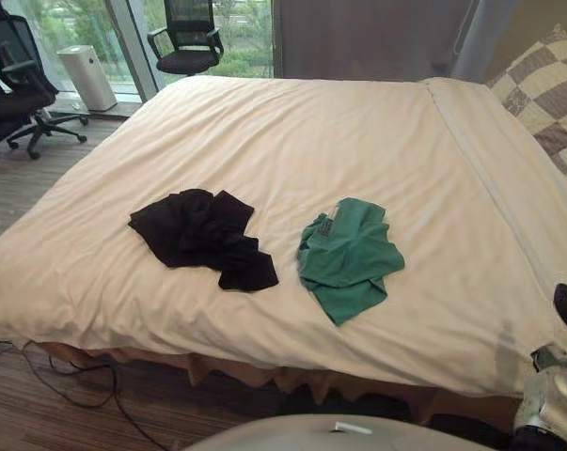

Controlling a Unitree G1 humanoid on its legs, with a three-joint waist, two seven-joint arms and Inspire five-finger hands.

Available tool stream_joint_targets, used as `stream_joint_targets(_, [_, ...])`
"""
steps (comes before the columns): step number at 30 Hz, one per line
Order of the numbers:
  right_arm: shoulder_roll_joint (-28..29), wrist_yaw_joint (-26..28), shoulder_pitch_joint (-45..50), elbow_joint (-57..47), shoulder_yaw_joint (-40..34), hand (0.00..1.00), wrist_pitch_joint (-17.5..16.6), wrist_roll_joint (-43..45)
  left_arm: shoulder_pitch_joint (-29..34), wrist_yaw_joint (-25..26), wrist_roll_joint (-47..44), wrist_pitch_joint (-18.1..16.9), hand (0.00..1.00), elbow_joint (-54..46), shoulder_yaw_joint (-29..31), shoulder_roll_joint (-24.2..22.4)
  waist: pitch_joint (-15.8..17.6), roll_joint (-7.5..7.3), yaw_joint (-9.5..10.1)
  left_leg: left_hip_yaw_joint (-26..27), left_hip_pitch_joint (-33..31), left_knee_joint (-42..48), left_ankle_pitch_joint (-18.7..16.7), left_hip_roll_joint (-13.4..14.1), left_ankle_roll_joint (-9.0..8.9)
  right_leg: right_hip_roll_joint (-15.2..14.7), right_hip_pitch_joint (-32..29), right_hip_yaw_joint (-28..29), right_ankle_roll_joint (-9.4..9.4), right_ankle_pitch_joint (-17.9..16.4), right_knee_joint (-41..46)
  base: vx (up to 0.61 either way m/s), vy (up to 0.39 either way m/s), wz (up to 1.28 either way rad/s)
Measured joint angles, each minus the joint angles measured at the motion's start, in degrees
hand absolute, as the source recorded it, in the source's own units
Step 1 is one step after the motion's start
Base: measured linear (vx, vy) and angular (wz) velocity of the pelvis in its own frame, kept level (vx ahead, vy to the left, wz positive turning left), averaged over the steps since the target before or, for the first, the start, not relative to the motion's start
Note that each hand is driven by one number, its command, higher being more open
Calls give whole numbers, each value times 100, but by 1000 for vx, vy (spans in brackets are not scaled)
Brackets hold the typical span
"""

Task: Tidy up the quilt and then pick up the clothes from the bed and put them into the laundry hamper

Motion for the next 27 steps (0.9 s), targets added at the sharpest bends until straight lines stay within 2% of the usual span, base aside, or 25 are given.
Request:
stream_joint_targets(1, [37,-63,-32,-84,69,100,56,14,-107,116,-14,15,100,-202,-265,-112,7,-5,-2,-2,17,-2,5,9,0,8,-14,15,-4,-3,0,-63,-5,0])
stream_joint_targets(2, [126,-219,-58,-425,221,100,149,-36,-223,197,38,17,100,-751,-896,-545,14,14,3,7,33,-4,-30,8,3,9,-18,62,-31,-24,10,-121,15,-18])
stream_joint_targets(3, [189,-178,-98,-893,599,100,143,-288,-105,-93,279,21,100,-1291,-1627,-1170,41,45,-14,86,52,-3,-65,3,-32,8,-90,181,-36,-38,15,-145,27,-30])
stream_joint_targets(4, [193,-95,-125,-1117,804,100,106,-420,-23,-305,382,35,100,-1489,-2005,-1461,66,53,-38,140,52,0,-62,3,-29,8,-143,254,-35,-41,1,-159,38,-46])
stream_joint_targets(5, [200,113,-259,-1481,1197,100,67,-671,96,-719,593,120,100,-1669,-2748,-1815,147,51,-146,182,41,2,-44,6,-11,21,-219,347,-3,-19,2,-110,21,-35])
stream_joint_targets(7, [231,413,-512,-2017,1736,100,-34,-997,79,-1379,748,407,100,-1670,-3967,-2004,339,61,-312,251,34,4,-9,33,-2,58,-318,480,18,38,5,-109,8,-32])
stream_joint_targets(8, [229,487,-537,-2141,1855,100,-78,-1046,94,-1583,828,492,100,-1656,-4163,-1987,373,28,-342,300,15,4,-9,39,-3,61,-363,506,21,54,-5,-48,10,-42])
stream_joint_targets(9, [219,662,-522,-2435,1978,100,-112,-1074,176,-1993,1107,619,100,-1596,-4151,-1775,424,-27,-414,367,-30,5,12,68,27,96,-436,591,54,129,-19,20,3,-36])
stream_joint_targets(10, [222,825,-495,-2559,1933,100,-233,-1081,233,-2440,807,623,100,-1603,-3926,-1473,490,-81,-537,386,-46,10,57,96,-12,133,-472,624,88,214,-40,75,-8,-25])
stream_joint_targets(11, [220,825,-404,-2620,1932,100,-262,-1140,167,-2389,688,659,100,-1625,-4049,-1419,509,-121,-557,386,-46,11,56,96,-14,137,-472,628,90,216,-31,77,-15,-3])
stream_joint_targets(12, [235,776,-317,-2662,1935,100,-263,-1179,124,-2269,707,680,100,-1692,-4220,-1453,507,-125,-544,387,-43,11,45,94,-19,134,-471,622,90,216,-21,102,-1,7])
stream_joint_targets(13, [272,781,-105,-2766,1973,100,-264,-1272,138,-2251,829,724,100,-1977,-4645,-1722,514,-115,-469,379,-25,12,16,70,-9,112,-452,589,90,216,-5,104,20,7])
stream_joint_targets(14, [275,866,5,-2776,2159,100,-259,-1299,349,-2361,1195,741,100,-2291,-5077,-2069,538,-105,-486,371,-6,12,-18,47,2,89,-427,542,89,216,-3,116,31,6])
stream_joint_targets(17, [283,1082,9,-2775,2618,100,-134,-1492,466,-2611,1809,928,100,-2291,-5726,-2242,624,9,-526,385,-3,11,-49,55,6,93,-435,544,90,217,-6,59,16,-1])
stream_joint_targets(21, [283,1240,9,-2774,2729,100,-11,-1502,449,-2646,2085,1127,100,-2103,-5595,-2257,724,147,-591,490,-19,10,-79,80,-9,117,-514,574,100,222,-13,8,0,-10])
stream_joint_targets(24, [283,1234,13,-2774,2719,100,-1,-1510,408,-2637,2219,1276,100,-1919,-5340,-2246,748,114,-620,572,-120,10,-87,78,-10,116,-669,635,127,238,-20,-31,8,-16])
stream_joint_targets(27, [294,1234,35,-2774,2706,100,3,-1655,172,-2610,2319,1462,100,-1782,-5164,-2231,835,20,-624,615,-401,10,-23,67,13,114,-963,708,168,340,-83,-62,7,-6])
